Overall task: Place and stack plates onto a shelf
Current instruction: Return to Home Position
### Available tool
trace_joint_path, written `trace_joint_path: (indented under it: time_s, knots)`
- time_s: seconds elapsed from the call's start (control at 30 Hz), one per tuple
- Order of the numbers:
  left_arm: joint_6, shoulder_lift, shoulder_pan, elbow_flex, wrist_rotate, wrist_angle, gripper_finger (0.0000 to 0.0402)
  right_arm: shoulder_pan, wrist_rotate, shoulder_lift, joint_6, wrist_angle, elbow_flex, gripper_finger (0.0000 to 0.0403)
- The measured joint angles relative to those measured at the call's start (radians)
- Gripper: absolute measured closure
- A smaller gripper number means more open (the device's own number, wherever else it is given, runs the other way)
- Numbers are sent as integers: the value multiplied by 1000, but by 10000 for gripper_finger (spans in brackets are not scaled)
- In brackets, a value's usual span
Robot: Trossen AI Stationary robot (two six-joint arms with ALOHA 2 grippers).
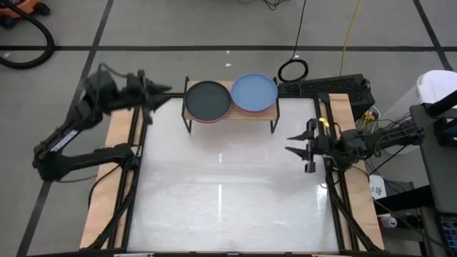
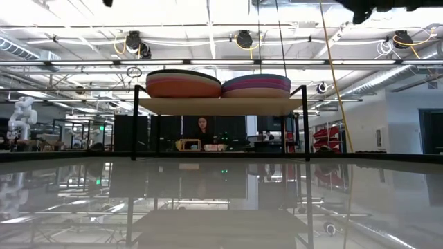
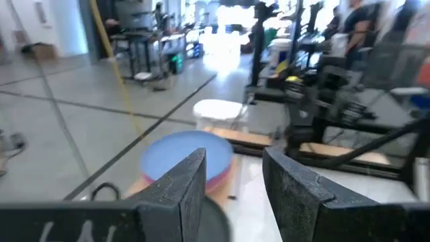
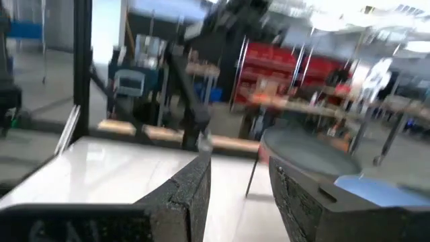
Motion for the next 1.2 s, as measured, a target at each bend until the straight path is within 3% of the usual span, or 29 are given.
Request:
trace_joint_path:
  time_s: [0.27,0.57,0.7,1.03,1.2]
  knots:
    - [-54,-259,-75,-332,-7,188,250,0,0,-152,-31,41,-68,271]
    - [-131,-447,-77,-519,-36,194,250,0,3,-324,-30,-36,-118,301]
    - [-183,-527,-77,-630,-62,278,250,0,3,-388,-30,-43,-156,320]
    - [-223,-605,-92,-874,-72,561,250,0,2,-452,-11,-92,-208,379]
    - [-252,-603,-147,-1001,-84,751,288,0,31,-451,34,-189,-208,400]
